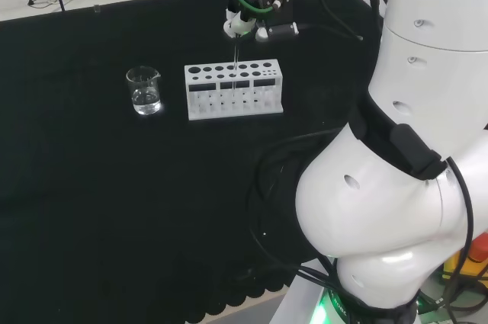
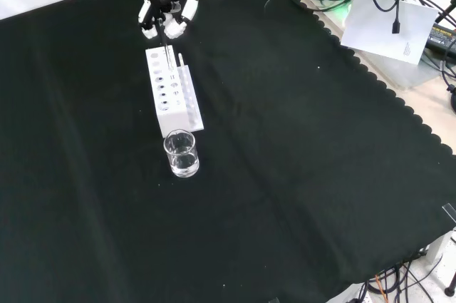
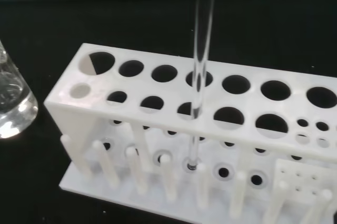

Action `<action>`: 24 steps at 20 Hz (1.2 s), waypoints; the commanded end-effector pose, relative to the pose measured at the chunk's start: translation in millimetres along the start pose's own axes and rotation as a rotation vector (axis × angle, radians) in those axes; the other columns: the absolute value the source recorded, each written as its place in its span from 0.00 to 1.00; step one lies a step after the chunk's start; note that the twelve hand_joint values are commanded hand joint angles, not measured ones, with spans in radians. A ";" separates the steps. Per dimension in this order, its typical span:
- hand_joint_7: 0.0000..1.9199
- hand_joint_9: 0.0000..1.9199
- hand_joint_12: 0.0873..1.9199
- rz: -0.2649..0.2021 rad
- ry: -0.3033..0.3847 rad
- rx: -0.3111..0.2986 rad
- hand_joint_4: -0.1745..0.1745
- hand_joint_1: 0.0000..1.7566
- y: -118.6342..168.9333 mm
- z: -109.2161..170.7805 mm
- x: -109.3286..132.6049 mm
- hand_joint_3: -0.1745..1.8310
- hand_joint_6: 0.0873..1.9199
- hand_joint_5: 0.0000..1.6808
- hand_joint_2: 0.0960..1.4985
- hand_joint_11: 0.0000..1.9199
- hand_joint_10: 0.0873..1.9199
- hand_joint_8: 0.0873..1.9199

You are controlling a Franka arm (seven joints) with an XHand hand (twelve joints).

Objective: Take the glass rod from the white test tube rack.

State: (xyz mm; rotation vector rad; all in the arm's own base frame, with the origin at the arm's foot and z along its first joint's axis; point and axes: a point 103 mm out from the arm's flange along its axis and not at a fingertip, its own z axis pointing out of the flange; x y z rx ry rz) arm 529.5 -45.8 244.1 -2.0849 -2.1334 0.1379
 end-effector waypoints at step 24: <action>0.49 0.84 0.37 -0.012 0.040 -0.209 0.00 0.72 -44.3 -108.7 36.4 0.09 0.34 0.58 0.74 0.87 0.48 0.71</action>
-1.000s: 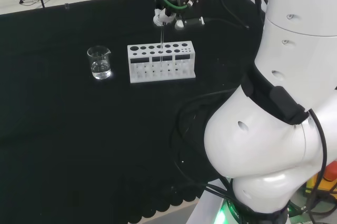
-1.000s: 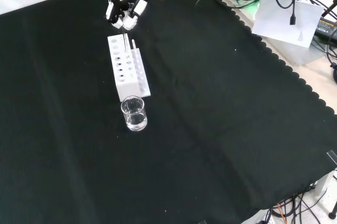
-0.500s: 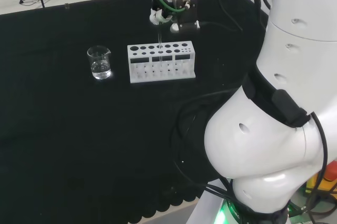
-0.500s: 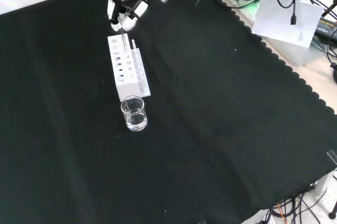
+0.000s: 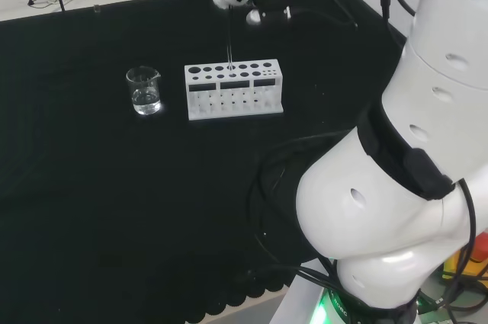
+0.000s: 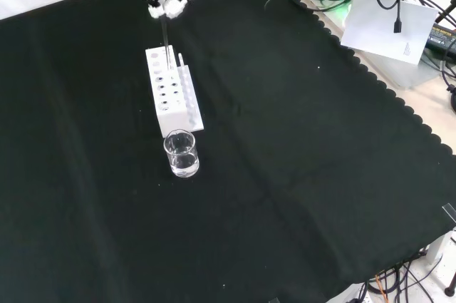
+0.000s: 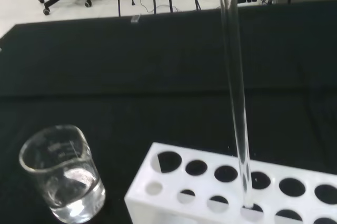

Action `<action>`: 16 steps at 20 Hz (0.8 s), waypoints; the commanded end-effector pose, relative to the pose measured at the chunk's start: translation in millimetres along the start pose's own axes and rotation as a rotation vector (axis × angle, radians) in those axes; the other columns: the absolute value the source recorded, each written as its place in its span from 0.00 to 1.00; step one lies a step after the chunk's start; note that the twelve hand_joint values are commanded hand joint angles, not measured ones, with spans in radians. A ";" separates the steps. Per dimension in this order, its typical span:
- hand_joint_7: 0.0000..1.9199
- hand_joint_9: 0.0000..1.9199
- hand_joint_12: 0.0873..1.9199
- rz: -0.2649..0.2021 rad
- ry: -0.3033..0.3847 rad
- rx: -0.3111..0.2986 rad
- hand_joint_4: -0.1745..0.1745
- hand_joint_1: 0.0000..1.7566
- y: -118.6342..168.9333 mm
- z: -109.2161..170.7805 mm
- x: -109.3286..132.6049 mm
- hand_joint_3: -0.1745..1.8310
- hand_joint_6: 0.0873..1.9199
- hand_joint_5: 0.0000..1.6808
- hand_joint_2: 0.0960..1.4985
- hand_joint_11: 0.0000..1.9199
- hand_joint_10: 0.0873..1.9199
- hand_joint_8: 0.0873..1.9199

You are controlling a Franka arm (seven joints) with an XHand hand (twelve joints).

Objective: Take the glass rod from the white test tube rack.

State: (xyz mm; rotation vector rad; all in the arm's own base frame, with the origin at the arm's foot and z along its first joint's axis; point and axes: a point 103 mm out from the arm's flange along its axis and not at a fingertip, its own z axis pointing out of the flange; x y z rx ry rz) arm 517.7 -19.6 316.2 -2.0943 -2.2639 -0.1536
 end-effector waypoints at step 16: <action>0.49 0.85 0.37 -0.034 -0.016 -0.034 0.00 0.72 -15.7 -101.4 38.2 0.09 0.34 0.57 0.74 0.87 0.48 0.71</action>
